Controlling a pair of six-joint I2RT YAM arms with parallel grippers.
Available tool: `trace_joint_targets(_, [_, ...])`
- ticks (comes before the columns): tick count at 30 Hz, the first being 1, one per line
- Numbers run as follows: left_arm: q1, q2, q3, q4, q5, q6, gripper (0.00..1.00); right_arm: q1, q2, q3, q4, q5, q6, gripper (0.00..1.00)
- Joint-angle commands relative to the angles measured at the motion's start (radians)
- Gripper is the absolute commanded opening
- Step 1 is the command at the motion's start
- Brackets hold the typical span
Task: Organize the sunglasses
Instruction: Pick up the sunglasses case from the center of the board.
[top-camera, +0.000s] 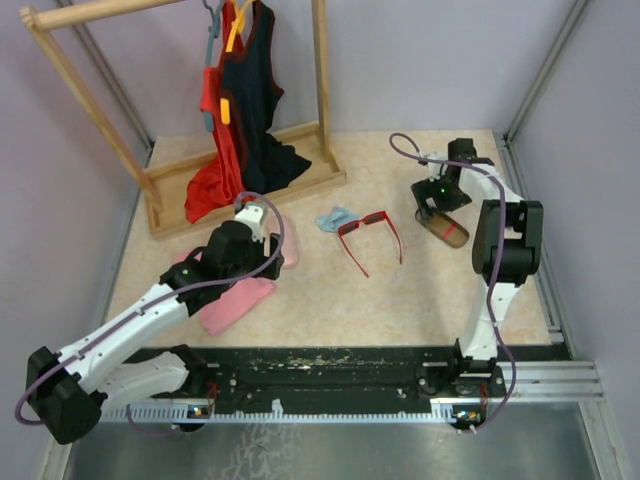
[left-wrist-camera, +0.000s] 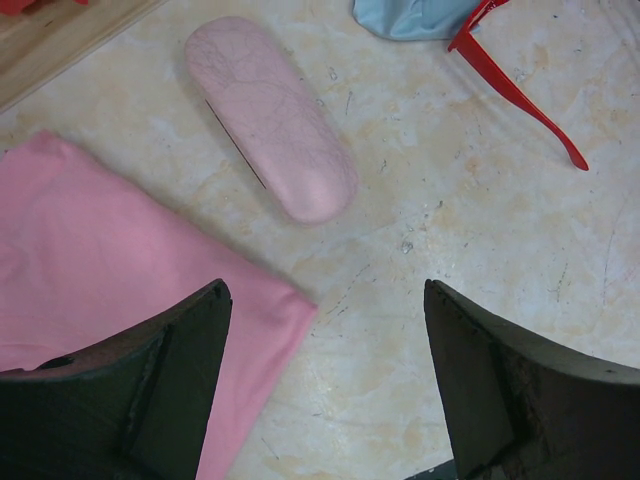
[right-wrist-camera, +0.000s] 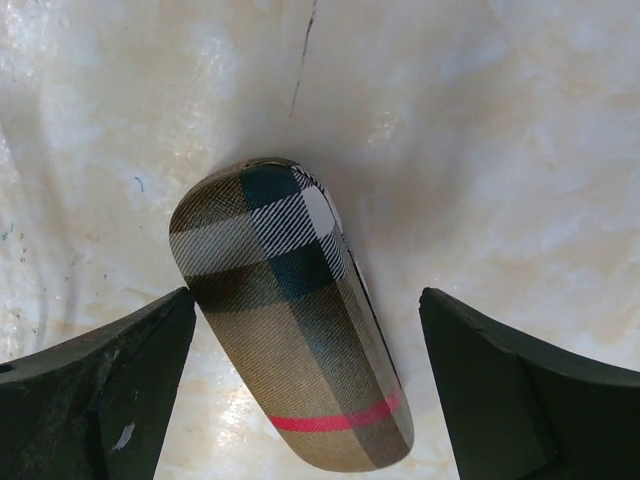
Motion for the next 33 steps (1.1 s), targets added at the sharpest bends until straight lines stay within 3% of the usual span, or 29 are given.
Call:
trace_joint_targets(1, [0.001,0.012,0.002,0.045,-0.007,0.019,0.83,-0.003,0.027,0.046,-0.038,-0.058,-0.027,0.92])
trace_joint_targets(10, [0.003,0.011,-0.008,0.050,-0.006,0.020,0.83,-0.003,0.041,0.018,-0.034,-0.074,-0.010,0.80])
trace_joint_targets(19, [0.003,-0.009,-0.010,0.043,0.000,0.012,0.83,-0.003,-0.009,-0.001,-0.025,-0.050,0.046,0.43])
trace_joint_targets(24, [0.003,-0.039,-0.017,0.040,-0.003,0.003,0.83,-0.004,-0.114,-0.007,-0.002,-0.044,0.119,0.32])
trace_joint_targets(33, [0.003,-0.136,-0.039,0.018,-0.012,-0.049,0.83,0.001,-0.273,-0.050,-0.044,-0.272,0.279,0.21])
